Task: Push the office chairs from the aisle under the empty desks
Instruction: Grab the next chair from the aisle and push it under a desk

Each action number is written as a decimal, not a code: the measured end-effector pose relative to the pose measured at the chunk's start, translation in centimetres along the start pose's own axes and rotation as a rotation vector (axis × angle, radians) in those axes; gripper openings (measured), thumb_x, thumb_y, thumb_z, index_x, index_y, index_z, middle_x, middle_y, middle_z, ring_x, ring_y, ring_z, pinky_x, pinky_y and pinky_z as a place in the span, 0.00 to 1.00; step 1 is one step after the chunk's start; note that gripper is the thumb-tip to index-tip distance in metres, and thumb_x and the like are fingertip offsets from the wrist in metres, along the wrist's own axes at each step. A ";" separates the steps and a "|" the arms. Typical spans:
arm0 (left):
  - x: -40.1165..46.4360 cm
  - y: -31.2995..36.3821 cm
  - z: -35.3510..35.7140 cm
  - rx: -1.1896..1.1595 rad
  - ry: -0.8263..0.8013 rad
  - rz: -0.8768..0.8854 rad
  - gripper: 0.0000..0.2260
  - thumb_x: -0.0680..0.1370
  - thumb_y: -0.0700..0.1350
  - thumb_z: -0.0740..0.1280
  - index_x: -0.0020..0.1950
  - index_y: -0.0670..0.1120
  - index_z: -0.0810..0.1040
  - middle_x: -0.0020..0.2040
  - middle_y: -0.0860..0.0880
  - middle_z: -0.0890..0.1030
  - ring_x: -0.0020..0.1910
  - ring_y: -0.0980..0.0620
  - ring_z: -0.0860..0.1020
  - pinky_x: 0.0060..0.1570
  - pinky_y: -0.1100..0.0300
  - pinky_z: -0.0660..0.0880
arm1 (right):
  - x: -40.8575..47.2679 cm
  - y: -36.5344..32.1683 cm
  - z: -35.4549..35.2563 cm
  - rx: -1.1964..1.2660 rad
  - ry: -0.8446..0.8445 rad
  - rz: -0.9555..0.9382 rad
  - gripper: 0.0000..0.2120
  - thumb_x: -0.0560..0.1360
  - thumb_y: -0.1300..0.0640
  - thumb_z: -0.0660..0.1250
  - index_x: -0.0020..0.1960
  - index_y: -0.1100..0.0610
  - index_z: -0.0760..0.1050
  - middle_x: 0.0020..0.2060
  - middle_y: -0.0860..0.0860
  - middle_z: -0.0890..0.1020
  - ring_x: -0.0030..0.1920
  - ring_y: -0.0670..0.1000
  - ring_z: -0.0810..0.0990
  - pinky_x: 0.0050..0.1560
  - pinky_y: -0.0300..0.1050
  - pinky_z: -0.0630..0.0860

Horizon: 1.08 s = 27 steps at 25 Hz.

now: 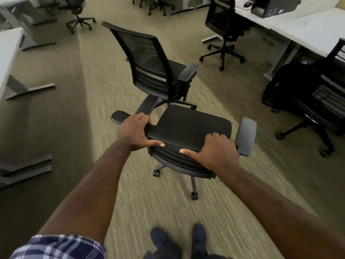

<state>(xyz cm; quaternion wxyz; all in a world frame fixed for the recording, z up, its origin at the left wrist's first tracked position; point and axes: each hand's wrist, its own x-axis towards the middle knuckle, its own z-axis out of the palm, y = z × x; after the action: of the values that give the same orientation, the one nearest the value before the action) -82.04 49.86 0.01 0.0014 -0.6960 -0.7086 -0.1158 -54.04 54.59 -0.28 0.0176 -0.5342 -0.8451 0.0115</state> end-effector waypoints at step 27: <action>-35.0 9.2 -4.7 0.073 0.094 -0.578 0.35 0.60 0.83 0.60 0.45 0.53 0.71 0.45 0.55 0.74 0.46 0.54 0.72 0.53 0.53 0.70 | -18.8 -6.2 -1.1 0.053 0.075 -0.652 0.46 0.57 0.11 0.41 0.36 0.53 0.70 0.31 0.50 0.72 0.31 0.53 0.73 0.31 0.45 0.68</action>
<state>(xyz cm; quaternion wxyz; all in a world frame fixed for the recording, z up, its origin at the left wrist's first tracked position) -72.64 14.61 0.40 0.0263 -0.4587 -0.8803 -0.1179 -51.59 34.96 0.70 0.0652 -0.2349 -0.9698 0.0076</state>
